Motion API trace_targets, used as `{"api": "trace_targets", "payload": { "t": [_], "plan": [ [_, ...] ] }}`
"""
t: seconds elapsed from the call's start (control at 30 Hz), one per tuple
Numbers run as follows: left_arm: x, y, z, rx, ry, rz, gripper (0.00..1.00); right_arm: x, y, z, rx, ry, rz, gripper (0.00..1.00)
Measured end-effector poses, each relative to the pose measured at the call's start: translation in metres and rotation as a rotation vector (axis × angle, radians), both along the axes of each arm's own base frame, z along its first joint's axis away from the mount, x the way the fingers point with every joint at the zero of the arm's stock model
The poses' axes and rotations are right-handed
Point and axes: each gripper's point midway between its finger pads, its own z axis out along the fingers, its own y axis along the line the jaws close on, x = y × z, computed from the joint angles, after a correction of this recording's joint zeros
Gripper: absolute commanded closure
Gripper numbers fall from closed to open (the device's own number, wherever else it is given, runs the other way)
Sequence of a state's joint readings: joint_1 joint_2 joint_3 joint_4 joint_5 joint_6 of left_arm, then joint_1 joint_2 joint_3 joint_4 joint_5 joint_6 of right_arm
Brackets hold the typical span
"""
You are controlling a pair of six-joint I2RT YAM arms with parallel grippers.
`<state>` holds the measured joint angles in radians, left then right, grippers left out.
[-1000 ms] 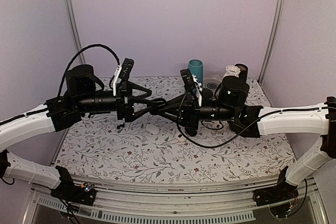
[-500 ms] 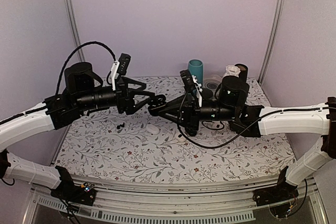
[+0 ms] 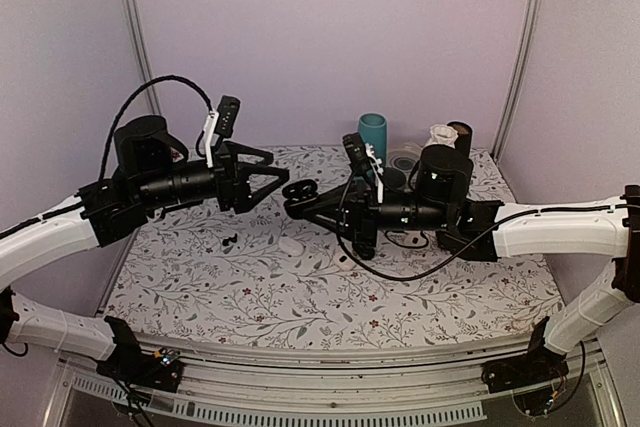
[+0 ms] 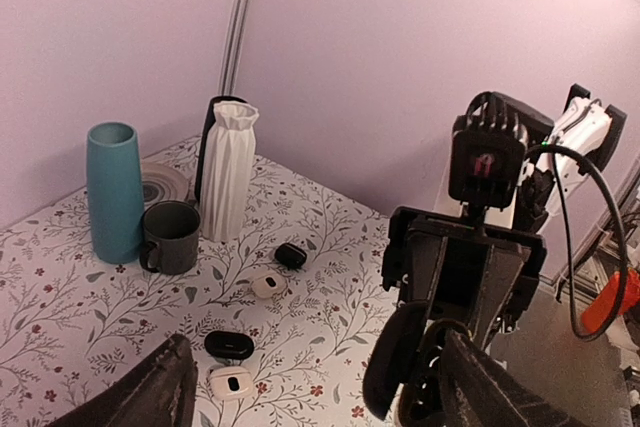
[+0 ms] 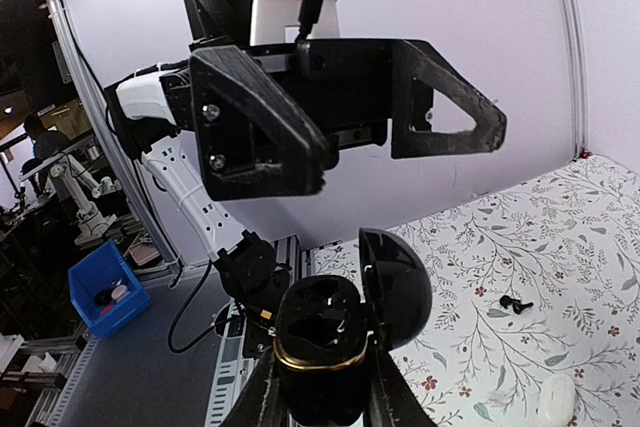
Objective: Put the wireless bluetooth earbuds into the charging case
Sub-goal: Open the charging case, then pick up the left earbud from the center of the board.
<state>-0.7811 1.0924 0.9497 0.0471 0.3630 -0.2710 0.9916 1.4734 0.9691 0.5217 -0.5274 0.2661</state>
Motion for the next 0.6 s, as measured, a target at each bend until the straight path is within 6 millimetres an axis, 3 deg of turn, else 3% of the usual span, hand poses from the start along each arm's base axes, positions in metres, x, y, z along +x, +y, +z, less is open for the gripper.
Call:
{"api": "trace_targets", "payload": {
  "t": [0.3,0.47,0.6],
  "plan": [
    [0.004,0.021,0.018,-0.060,-0.015,0.069,0.17,0.015,-0.003,-0.002,-0.009,0.022,-0.081,0.98],
    [0.024,0.046,-0.001,-0.046,0.045,0.220,0.19,0.028,-0.011,-0.002,-0.013,0.039,-0.154,0.97],
    [0.045,0.068,-0.028,-0.004,0.129,0.370,0.25,0.038,-0.017,-0.005,-0.021,0.051,-0.200,0.97]
  ]
}}
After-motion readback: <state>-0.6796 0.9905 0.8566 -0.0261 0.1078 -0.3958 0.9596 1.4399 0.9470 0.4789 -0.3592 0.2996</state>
